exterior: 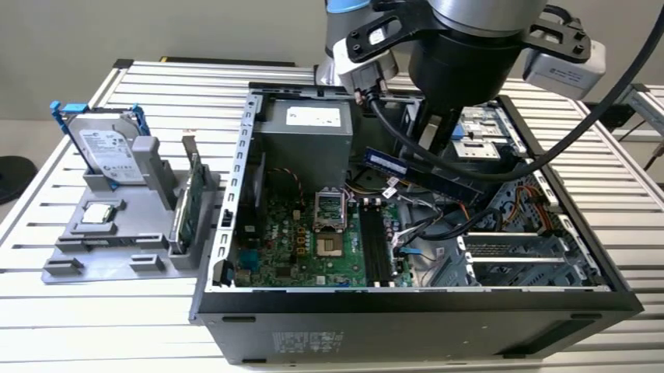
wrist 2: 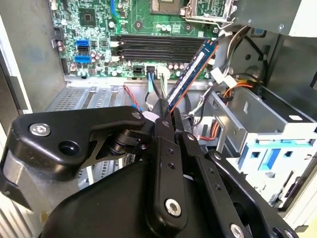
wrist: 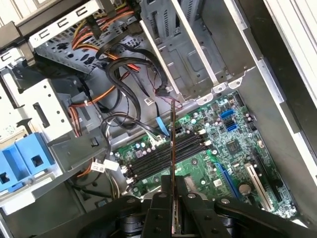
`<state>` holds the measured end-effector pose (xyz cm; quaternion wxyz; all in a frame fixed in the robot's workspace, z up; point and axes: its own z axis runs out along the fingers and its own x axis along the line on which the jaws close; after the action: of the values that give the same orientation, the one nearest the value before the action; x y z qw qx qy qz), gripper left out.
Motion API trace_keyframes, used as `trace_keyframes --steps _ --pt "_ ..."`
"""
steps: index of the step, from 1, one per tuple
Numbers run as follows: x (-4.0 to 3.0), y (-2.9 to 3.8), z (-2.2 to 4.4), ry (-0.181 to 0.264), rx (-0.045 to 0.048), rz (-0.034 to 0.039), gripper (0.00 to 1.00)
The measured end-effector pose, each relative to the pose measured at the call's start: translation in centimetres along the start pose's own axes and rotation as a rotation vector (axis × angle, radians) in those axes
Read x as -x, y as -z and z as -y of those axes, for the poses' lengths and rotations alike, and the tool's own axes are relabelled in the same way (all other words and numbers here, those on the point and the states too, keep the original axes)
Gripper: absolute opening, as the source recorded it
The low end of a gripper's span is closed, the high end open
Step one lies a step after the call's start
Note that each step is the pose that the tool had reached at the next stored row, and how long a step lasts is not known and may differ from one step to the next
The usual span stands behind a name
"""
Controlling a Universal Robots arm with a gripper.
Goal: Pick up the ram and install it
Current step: 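Insert the ram into the slot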
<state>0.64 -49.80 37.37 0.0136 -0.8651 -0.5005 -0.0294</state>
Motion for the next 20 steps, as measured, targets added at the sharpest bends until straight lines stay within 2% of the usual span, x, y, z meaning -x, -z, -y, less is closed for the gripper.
trace_keyframes --steps 20 --pt "0.04 0.0 0.07 -0.167 0.0108 0.001 0.0"
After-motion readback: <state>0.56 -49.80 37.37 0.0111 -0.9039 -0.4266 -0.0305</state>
